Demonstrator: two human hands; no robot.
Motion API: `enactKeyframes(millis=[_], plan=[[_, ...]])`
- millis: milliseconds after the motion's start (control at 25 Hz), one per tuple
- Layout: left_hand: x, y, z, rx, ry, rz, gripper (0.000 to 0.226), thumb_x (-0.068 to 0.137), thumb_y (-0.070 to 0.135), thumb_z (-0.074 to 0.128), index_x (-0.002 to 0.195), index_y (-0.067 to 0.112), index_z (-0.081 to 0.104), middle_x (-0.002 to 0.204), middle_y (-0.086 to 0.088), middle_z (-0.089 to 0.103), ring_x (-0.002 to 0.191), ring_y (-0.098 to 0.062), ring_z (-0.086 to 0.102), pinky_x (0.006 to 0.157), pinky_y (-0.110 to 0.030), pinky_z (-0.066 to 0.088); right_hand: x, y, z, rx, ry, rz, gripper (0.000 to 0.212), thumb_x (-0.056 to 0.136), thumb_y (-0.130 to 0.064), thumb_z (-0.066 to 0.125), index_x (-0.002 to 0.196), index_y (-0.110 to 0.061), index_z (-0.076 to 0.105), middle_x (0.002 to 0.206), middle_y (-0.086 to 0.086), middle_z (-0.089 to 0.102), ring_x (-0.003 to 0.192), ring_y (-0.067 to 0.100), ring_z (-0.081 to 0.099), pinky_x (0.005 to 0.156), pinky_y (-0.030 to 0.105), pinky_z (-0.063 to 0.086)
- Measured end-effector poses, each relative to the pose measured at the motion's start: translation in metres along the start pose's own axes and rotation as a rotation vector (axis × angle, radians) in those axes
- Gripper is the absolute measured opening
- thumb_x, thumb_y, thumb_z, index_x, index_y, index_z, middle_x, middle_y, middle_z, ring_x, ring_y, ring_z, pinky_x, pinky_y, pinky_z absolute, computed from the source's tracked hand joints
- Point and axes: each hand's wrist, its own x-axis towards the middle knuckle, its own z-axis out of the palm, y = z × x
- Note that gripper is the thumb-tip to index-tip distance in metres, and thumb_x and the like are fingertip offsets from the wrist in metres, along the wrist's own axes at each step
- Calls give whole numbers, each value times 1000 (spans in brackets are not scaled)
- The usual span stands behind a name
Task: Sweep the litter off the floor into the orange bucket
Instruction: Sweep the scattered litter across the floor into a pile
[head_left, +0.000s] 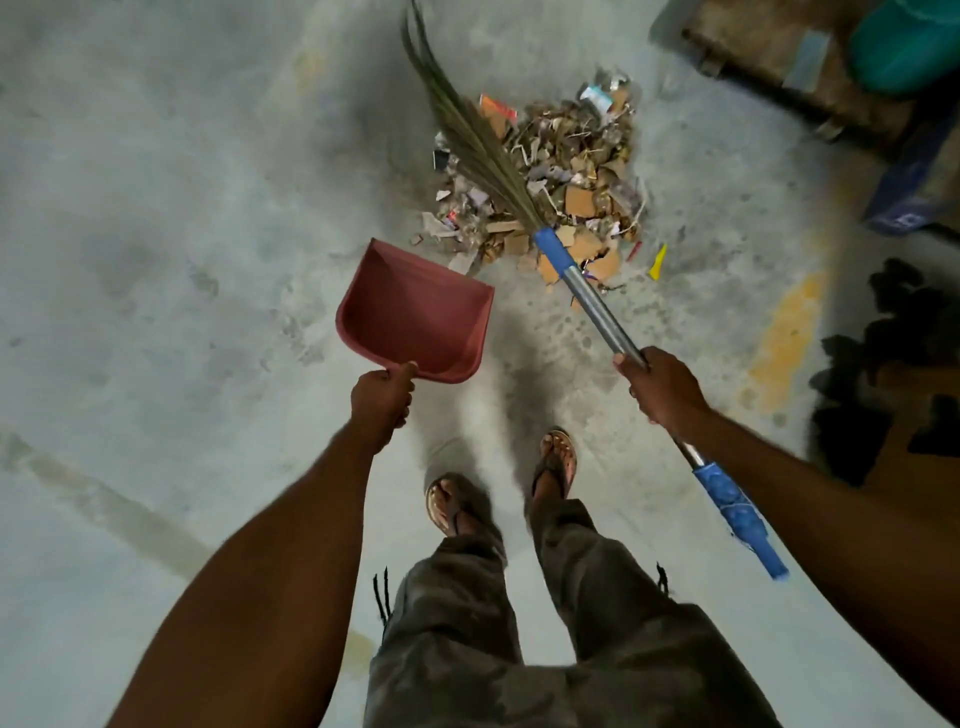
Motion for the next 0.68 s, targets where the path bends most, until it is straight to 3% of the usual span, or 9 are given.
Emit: enactKeyframes(millis=[80, 160, 280, 440, 520, 600, 680], plan=[[45, -2, 11, 24, -8, -13, 42, 91, 45, 71, 78, 6, 69, 59, -4, 59, 48, -16, 50, 43, -24, 39, 55, -11, 21, -97, -7, 18, 51, 92, -65, 49, 96, -16, 63, 94, 15, 71, 85, 39, 67, 75, 46, 57], [91, -12, 23, 57, -34, -46, 41, 91, 42, 71, 78, 4, 68, 58, -4, 58, 45, -15, 48, 42, -22, 36, 101, -24, 39, -139, 30, -12, 49, 100, -56, 49, 103, -10, 66, 103, 18, 70, 94, 40, 64, 74, 39, 48], [179, -38, 56, 73, -88, -64, 39, 93, 37, 71, 77, 2, 65, 55, -5, 53, 39, -14, 44, 39, -19, 31, 190, -21, 74, -166, 182, -26, 50, 101, -54, 50, 113, -8, 67, 112, 22, 68, 102, 43, 63, 75, 38, 43], [287, -65, 106, 77, -141, -76, 38, 96, 35, 69, 78, 2, 63, 52, -4, 49, 37, -14, 41, 40, -17, 28, 293, -1, 112, -121, 317, -39, 47, 97, -56, 48, 114, -15, 65, 111, 19, 69, 99, 42, 64, 75, 39, 45], [333, -62, 128, 91, -173, -77, 37, 97, 35, 67, 82, 2, 63, 54, -5, 49, 38, -14, 40, 40, -17, 27, 331, 10, 116, -69, 357, -88, 37, 98, -47, 51, 128, -28, 61, 113, 15, 70, 99, 41, 64, 78, 40, 49], [377, -53, 152, 103, -192, -56, 36, 99, 35, 65, 83, 3, 63, 56, -6, 49, 39, -13, 40, 38, -18, 27, 365, 29, 116, -63, 346, -148, 41, 100, -37, 55, 141, -37, 57, 115, 16, 71, 103, 40, 65, 88, 42, 53], [408, -31, 170, 112, -225, -19, 38, 100, 37, 63, 79, 6, 61, 54, -4, 48, 39, -13, 39, 38, -18, 27, 383, 51, 113, -110, 298, -185, 46, 100, -28, 59, 146, -30, 57, 119, 20, 71, 112, 40, 63, 106, 44, 47]])
